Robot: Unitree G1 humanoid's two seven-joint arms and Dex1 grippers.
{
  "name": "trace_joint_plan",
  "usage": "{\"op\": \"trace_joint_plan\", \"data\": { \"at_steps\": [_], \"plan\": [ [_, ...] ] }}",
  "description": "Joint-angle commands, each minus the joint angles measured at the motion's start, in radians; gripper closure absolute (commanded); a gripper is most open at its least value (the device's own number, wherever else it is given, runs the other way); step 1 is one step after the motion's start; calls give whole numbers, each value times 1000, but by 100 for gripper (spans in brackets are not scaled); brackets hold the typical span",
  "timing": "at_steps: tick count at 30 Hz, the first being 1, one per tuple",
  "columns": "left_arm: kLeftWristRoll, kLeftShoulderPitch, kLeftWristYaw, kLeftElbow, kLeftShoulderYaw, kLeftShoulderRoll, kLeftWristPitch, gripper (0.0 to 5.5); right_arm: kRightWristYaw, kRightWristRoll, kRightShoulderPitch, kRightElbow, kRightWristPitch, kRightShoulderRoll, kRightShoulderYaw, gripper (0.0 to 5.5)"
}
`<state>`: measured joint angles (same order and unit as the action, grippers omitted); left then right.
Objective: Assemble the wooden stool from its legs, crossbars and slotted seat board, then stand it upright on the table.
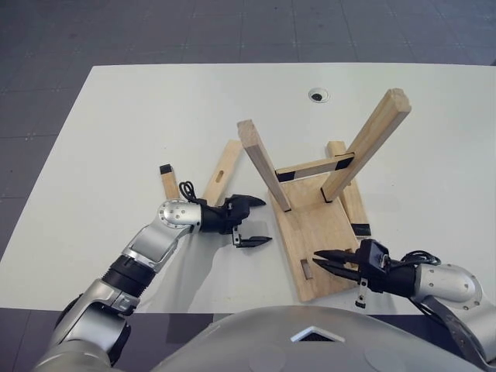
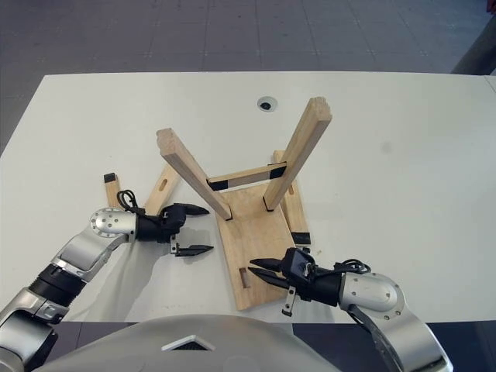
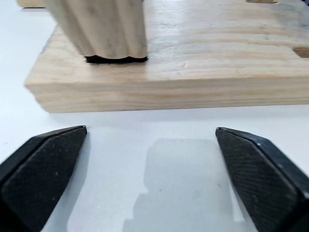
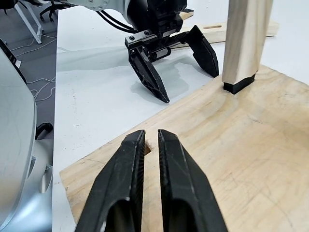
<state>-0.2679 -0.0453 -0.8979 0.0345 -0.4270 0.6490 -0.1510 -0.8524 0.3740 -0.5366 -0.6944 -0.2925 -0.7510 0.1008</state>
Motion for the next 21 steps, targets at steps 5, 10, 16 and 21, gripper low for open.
{"op": "trace_joint_plan", "data": {
  "at_steps": [5, 10, 16, 21],
  "plan": [
    [46, 277, 279, 394, 209, 26, -217, 11, 32, 44, 5, 16, 0, -2, -180, 500],
    [9, 423, 460, 627, 288, -88, -353, 11, 159, 69, 36, 20, -56, 81, -233, 500],
    [38, 529, 693, 786, 282, -274, -431, 11, 305, -2, 22, 2, -111, 130, -256, 500],
    [75, 544, 768, 800, 238, -346, -430, 8, 421, -33, 72, 8, -157, 193, -265, 444]
  ]
}}
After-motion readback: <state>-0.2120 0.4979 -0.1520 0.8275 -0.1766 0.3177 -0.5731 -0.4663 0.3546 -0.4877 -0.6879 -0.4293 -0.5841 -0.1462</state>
